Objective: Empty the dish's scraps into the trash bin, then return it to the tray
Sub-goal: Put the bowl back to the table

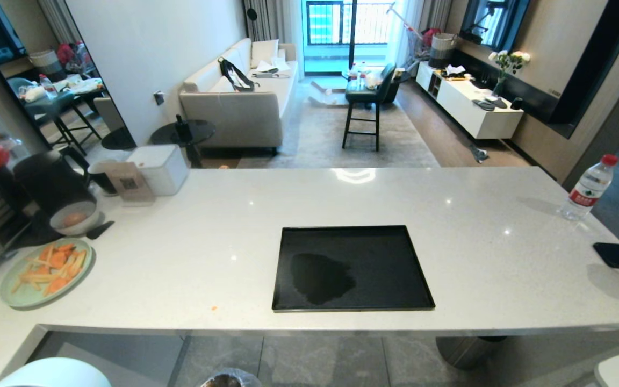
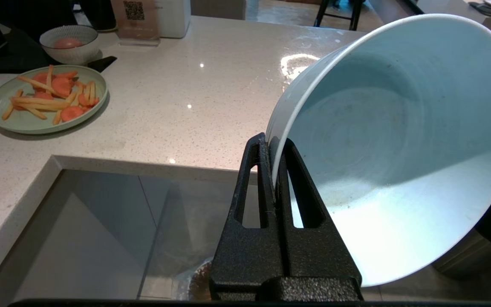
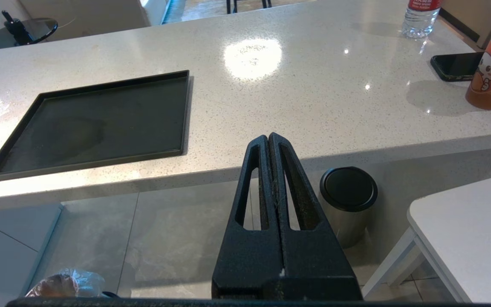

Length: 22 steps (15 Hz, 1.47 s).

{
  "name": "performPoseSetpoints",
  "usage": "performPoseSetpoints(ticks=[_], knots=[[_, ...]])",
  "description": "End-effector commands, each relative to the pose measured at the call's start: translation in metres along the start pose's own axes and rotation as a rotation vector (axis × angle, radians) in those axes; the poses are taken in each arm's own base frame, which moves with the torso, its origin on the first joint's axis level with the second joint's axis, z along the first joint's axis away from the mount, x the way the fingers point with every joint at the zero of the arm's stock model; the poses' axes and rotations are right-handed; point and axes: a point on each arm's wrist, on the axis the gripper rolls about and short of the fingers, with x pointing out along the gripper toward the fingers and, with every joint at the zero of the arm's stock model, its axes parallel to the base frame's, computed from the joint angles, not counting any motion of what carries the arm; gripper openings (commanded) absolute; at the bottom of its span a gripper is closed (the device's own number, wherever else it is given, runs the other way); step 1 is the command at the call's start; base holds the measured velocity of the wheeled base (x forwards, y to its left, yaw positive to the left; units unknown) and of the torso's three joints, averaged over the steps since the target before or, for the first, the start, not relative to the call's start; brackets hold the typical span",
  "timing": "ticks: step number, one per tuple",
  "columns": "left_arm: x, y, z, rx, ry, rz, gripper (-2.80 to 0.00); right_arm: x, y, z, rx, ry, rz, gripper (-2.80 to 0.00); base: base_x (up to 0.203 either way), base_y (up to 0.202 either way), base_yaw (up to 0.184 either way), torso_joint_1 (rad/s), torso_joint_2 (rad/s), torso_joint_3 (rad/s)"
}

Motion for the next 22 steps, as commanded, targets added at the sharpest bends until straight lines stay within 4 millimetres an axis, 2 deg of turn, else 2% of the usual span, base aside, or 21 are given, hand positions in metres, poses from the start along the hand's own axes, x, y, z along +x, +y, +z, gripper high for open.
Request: performPoseSetpoints(ticks=[1, 22], knots=[[0.0001, 0.0000, 0.0001, -0.001, 0.000, 0.001, -2.80, 0.0000, 0.0000, 0.0000, 0.001, -0.001, 0.000, -2.80, 0.000, 0.000, 0.000, 0.000, 0.00, 0.000], [0.0001, 0.0000, 0.0001, -0.001, 0.000, 0.002, -2.80, 0.0000, 0.0000, 0.0000, 0.001, -0.001, 0.000, -2.80, 0.000, 0.000, 0.000, 0.000, 0.00, 0.000]])
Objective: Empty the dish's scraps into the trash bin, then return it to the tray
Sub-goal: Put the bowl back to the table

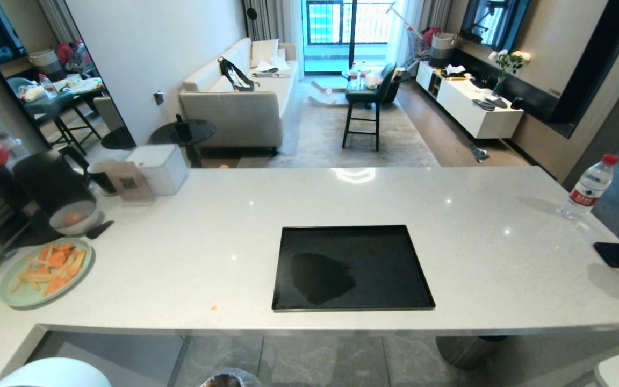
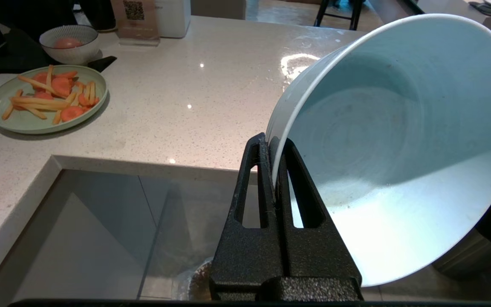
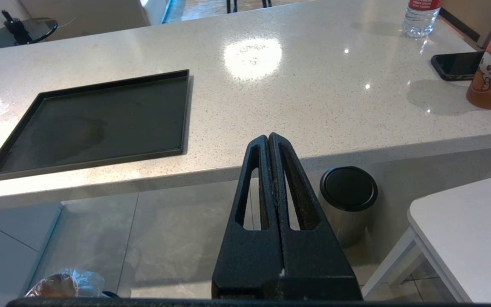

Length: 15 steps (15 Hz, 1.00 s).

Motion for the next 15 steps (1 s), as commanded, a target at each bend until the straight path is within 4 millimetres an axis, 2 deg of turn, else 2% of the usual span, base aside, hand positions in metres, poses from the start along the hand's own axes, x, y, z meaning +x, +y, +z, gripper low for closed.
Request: performPoseSetpoints(ticks=[1, 15], knots=[[0.0001, 0.0000, 0.0001, -0.002, 0.000, 0.001, -2.80, 0.0000, 0.0000, 0.0000, 0.001, -0.001, 0.000, -2.80, 0.000, 0.000, 0.000, 0.000, 0.00, 0.000], [0.0001, 0.0000, 0.0001, 0.000, 0.000, 0.000, -2.80, 0.0000, 0.0000, 0.0000, 0.001, -0.001, 0.000, -2.80, 0.000, 0.000, 0.000, 0.000, 0.00, 0.000]])
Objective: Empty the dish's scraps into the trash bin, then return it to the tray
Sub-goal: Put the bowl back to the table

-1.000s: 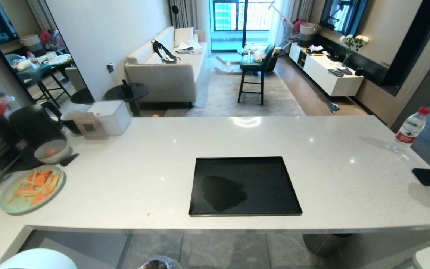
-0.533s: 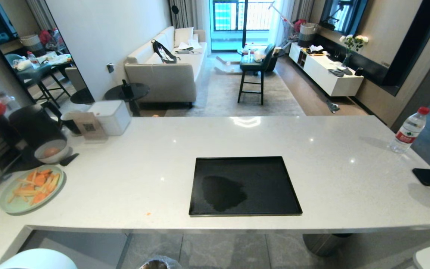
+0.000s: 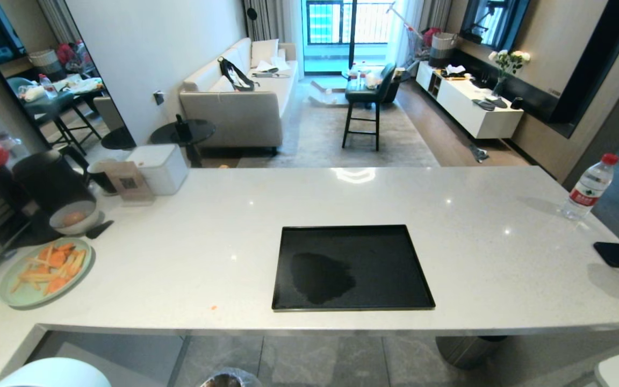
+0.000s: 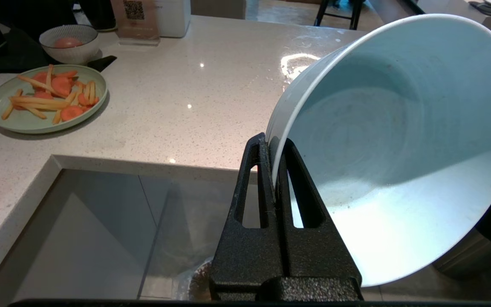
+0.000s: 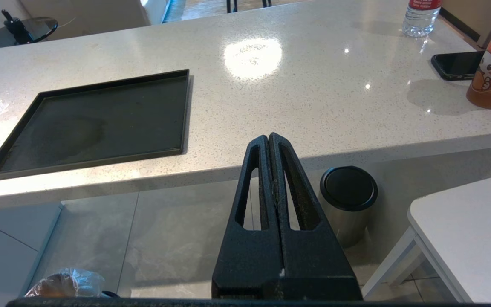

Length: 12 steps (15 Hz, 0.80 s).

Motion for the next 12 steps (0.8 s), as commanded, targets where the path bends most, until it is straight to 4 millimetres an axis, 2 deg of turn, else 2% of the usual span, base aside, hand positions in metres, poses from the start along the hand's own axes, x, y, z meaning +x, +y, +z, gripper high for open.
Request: performPoseSetpoints(ticks=[1, 10, 12], knots=[[0.0001, 0.0000, 0.0001, 0.001, 0.000, 0.000, -2.80, 0.0000, 0.0000, 0.0000, 0.001, -0.001, 0.000, -2.80, 0.000, 0.000, 0.000, 0.000, 0.00, 0.000], [0.0001, 0.0001, 0.0001, 0.001, 0.000, 0.002, -2.80, 0.0000, 0.0000, 0.0000, 0.001, -0.001, 0.000, -2.80, 0.000, 0.000, 0.000, 0.000, 0.00, 0.000], [0.0001, 0.0001, 0.0001, 0.001, 0.000, 0.002, -2.80, 0.0000, 0.0000, 0.0000, 0.001, -0.001, 0.000, -2.80, 0.152, 0.000, 0.002, -0.012, 0.00, 0.008]])
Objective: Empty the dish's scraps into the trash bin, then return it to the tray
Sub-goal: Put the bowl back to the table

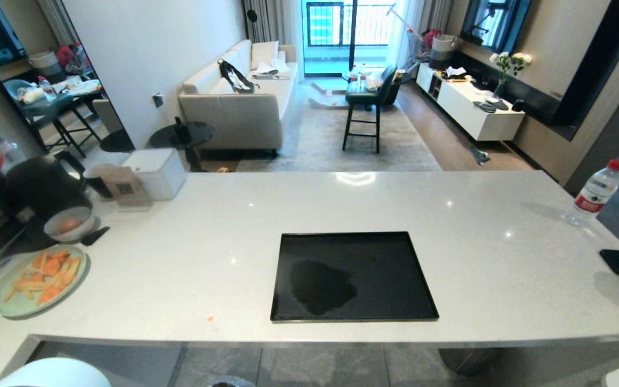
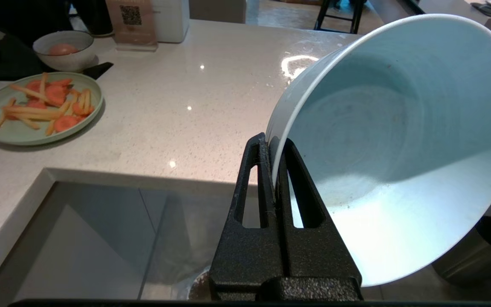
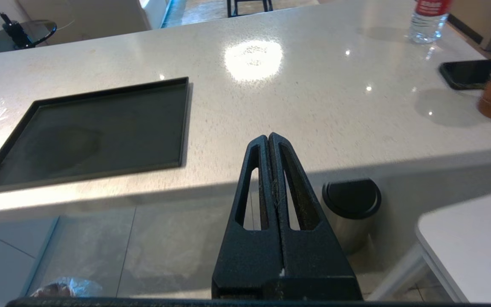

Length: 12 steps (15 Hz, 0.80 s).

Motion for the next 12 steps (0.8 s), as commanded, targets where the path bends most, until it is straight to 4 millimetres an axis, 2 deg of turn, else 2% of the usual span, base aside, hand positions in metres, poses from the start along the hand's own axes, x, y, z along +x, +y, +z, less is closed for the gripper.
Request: performPoseSetpoints(ticks=[1, 8, 12], knots=[[0.0001, 0.0000, 0.0001, -0.001, 0.000, 0.001, -2.80, 0.0000, 0.0000, 0.0001, 0.000, -0.001, 0.000, -2.80, 0.192, 0.000, 0.003, 0.022, 0.00, 0.000], [0.0001, 0.0000, 0.0001, -0.001, 0.000, 0.000, -2.80, 0.0000, 0.0000, 0.0001, 0.000, -0.001, 0.000, -2.80, 0.192, 0.000, 0.001, 0.003, 0.01, 0.006], [0.0001, 0.0000, 0.0001, -0.002, 0.000, 0.000, -2.80, 0.0000, 0.0000, 0.0001, 0.000, -0.001, 0.000, -2.80, 0.028, 0.000, 0.000, -0.006, 0.00, 0.005]])
